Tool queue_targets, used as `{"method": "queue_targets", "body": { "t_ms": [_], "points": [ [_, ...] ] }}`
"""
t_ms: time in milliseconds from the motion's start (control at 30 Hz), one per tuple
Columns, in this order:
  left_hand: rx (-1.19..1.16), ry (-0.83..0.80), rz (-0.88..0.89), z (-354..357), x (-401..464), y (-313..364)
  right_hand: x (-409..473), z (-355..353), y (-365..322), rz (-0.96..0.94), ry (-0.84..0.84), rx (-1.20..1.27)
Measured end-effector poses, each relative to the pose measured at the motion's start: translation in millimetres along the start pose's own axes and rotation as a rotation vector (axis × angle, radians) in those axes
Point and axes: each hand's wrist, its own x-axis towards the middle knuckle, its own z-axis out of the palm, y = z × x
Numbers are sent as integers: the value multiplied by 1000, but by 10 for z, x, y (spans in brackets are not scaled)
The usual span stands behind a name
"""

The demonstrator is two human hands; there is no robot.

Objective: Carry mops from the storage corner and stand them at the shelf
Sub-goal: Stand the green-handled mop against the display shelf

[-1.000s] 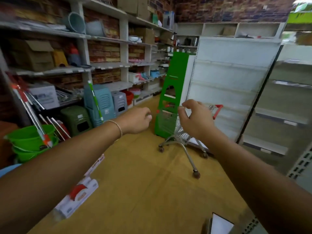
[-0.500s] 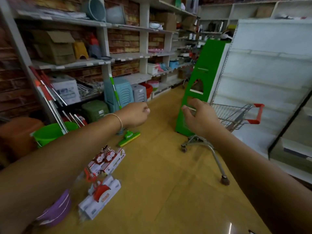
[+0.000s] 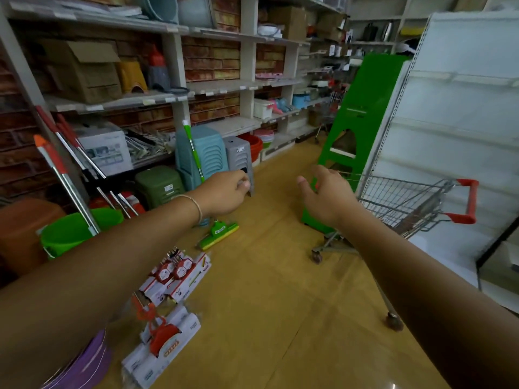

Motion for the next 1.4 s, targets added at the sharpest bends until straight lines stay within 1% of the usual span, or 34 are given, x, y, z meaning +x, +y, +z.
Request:
{"method": "queue_targets", "body": {
  "t_ms": [300, 433, 567, 800, 933, 1100, 1267, 1400],
  "points": [
    [27, 3, -97, 128, 1466, 57, 1456, -6, 579, -49, -47, 18],
    [31, 47, -99, 161, 1975, 65, 1994, 6, 725, -87, -56, 28],
    [45, 63, -98, 211, 2388, -61, 2415, 136, 808, -84, -91, 44],
    [33, 40, -168, 336, 3150, -563, 3239, 534, 913, -97, -142, 31],
    [46, -12, -204, 345, 3723, -906, 3811, 800, 898, -102, -151, -19],
    [57, -60, -196, 202, 4541, -1339, 4708, 1075, 800, -91, -170, -43],
    [76, 3, -177, -20, 5307, -1753, 5542, 1260, 623, -90, -145, -33],
    [18, 64, -184, -60, 5770, -2014, 6008, 1453, 583, -91, -144, -29]
  ]
}}
